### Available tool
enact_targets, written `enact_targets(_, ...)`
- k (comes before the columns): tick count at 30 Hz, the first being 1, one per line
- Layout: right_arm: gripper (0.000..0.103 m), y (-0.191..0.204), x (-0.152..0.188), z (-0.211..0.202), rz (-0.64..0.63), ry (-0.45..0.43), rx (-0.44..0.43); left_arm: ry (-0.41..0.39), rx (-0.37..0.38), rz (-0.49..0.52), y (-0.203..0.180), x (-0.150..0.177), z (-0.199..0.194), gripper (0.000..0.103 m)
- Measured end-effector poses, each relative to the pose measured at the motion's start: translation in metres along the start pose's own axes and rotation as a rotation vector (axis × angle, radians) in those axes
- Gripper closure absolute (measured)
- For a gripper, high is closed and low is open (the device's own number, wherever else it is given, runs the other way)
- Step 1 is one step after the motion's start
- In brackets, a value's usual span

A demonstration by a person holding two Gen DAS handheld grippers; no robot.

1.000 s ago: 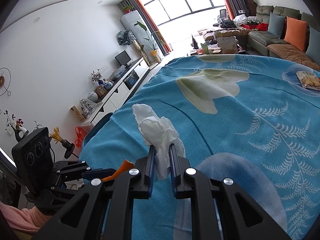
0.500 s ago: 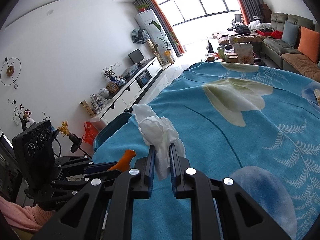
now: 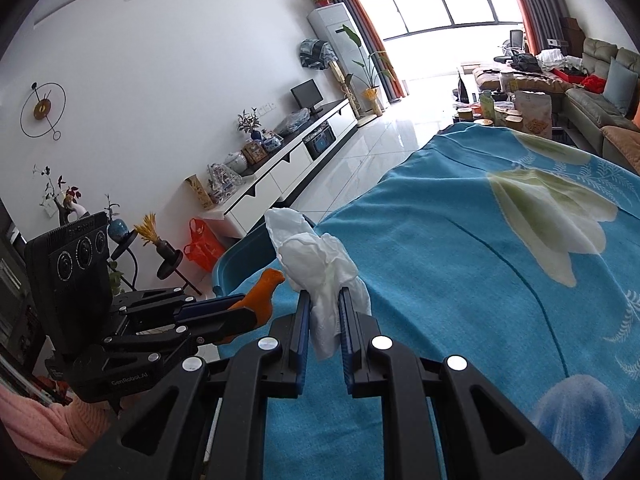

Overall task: Collect trash
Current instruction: 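Lift the orange peel and tissue and carry them toward the teal bin, then lower both tools into the teal bin and open them to drop peel and tissue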

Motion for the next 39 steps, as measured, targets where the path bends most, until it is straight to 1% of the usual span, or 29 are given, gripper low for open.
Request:
enact_targets(10, 0.09, 0.033, -0.019, 0.03, -0.071, 0.035, -0.038, -0.059, -0.092, -0.07, 0.044, -0.007, -0.026, 0.087)
enact_targets(18, 0.09, 0.05, -0.031, 0.061, -0.106, 0.078, -0.054, -0.082, -0.15, -0.129, 0.079, -0.009, -0.037, 0.087)
enact_targets(26, 0.09, 0.064, -0.04, 0.087, -0.126, 0.115, -0.067, -0.078, -0.195, -0.18, 0.107, -0.007, -0.037, 0.087)
enact_targets(36, 0.09, 0.077, -0.048, 0.121, -0.147, 0.167, -0.059, -0.058, -0.235, -0.224, 0.128, -0.002, -0.025, 0.087)
enact_targets(39, 0.089, 0.082, -0.046, 0.132, -0.152, 0.189, -0.054, -0.049, -0.245, -0.241, 0.135, 0.001, -0.019, 0.087)
Point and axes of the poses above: each gripper's, at about its wrist camera, not at the fingertips, and z roughly the way its jaws point, y to its left, x to its underside, the point moved 2 cm from there along z, roughly the way its jaws point, and after that the axes turned 4 degrees about x, right-handed, at the moved point
